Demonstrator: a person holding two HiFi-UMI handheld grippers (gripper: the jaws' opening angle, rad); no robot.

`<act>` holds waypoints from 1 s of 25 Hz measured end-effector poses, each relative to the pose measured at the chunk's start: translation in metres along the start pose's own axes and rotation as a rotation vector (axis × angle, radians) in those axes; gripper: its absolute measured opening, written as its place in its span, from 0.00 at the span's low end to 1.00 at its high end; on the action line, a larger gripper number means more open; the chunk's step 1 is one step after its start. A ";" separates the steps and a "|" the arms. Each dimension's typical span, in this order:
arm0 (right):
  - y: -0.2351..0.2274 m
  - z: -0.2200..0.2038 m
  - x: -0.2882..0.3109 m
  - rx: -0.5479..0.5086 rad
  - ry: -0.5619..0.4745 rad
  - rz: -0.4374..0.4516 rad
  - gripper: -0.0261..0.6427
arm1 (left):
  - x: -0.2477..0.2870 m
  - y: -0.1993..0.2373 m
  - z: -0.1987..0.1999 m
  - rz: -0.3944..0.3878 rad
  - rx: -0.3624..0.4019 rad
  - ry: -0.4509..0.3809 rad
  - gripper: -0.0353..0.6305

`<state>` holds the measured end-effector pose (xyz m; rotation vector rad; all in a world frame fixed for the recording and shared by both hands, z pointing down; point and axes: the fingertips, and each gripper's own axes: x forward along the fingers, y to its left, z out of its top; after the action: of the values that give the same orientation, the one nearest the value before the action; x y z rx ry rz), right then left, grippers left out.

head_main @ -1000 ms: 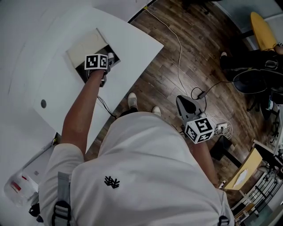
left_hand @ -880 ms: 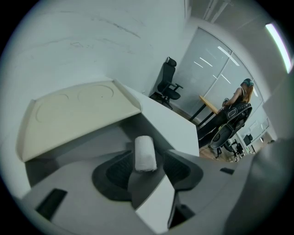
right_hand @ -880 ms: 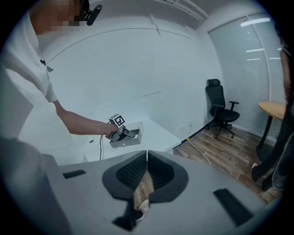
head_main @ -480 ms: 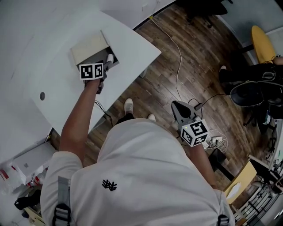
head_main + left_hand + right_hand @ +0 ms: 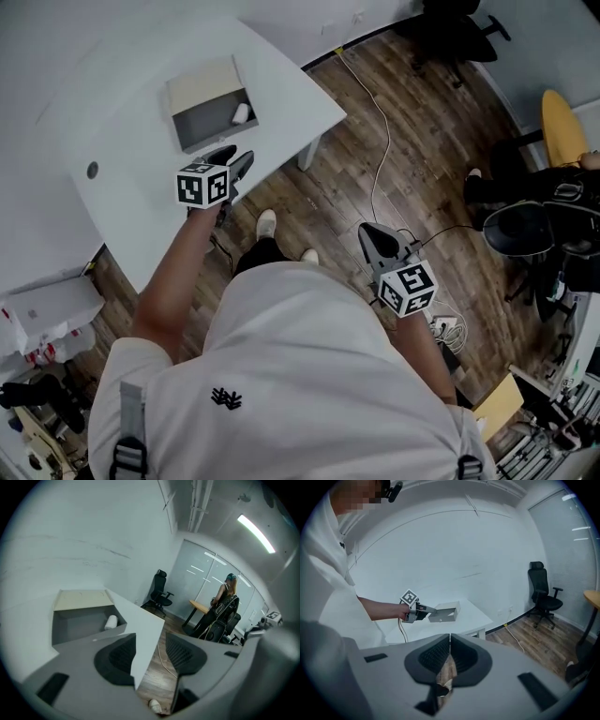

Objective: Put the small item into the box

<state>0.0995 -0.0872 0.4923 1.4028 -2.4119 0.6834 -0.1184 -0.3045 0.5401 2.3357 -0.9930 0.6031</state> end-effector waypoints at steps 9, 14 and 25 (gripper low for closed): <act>0.012 -0.013 -0.007 -0.011 -0.003 0.063 0.06 | -0.036 -0.059 -0.037 -0.043 0.031 -0.069 0.19; 0.017 -0.008 -0.005 -0.025 -0.012 0.100 0.05 | -0.054 -0.085 -0.042 -0.086 0.046 -0.080 0.09; 0.023 0.004 -0.010 -0.048 -0.037 0.124 0.05 | -0.079 -0.146 -0.055 -0.171 0.129 -0.073 0.06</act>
<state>0.0851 -0.0721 0.4784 1.2672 -2.5436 0.6287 -0.0691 -0.1437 0.4935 2.5408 -0.7953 0.5318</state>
